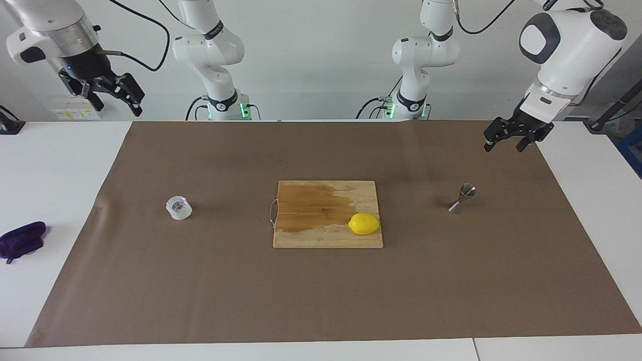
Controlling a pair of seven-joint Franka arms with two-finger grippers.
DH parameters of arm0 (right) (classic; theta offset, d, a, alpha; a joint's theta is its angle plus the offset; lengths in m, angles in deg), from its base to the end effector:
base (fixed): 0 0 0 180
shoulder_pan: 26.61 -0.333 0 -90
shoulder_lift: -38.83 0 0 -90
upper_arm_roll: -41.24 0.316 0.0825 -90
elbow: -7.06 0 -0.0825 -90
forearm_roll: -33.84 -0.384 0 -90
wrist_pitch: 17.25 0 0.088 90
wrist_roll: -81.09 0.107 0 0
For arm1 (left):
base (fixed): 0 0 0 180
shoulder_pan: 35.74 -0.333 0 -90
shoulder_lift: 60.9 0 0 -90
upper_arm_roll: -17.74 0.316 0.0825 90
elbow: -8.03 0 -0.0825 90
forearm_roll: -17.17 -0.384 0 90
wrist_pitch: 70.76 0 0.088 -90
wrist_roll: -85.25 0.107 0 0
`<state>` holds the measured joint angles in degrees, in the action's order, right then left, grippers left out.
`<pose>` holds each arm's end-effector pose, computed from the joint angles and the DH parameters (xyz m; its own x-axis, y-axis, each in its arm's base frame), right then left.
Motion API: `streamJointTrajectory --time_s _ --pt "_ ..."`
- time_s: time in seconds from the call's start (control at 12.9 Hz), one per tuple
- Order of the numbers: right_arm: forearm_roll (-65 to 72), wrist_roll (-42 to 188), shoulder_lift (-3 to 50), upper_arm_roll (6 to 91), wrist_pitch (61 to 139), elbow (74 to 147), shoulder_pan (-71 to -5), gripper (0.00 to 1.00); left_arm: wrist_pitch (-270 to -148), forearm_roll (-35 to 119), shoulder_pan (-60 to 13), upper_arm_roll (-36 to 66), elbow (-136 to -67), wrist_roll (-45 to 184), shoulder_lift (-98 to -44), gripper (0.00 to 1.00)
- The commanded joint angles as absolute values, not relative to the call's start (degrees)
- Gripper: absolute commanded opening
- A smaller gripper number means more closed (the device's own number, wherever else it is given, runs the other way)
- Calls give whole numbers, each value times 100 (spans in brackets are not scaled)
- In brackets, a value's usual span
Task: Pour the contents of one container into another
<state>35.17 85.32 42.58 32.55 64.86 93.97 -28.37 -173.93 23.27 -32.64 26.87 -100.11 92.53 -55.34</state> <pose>0.5149 -0.0686 0.6724 0.9804 -0.1962 -0.0180 -0.1959 -0.9805 0.0145 0.5314 0.0500 0.5462 0.9997 0.0027 0.0225 0.0000 -0.9931 0.1171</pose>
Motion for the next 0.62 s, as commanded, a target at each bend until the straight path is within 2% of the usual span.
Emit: streamJointTrajectory --time_s 0.0,0.54 --pt "3401 8407 4366 3272 6449 9495 -2792 100 -17631 2796 -3319 2873 -10324 9351 -5518 100" --pt "3401 8407 4366 3272 6449 9495 -2792 100 -17956 4456 -3354 3522 -10640 8334 -5905 100"
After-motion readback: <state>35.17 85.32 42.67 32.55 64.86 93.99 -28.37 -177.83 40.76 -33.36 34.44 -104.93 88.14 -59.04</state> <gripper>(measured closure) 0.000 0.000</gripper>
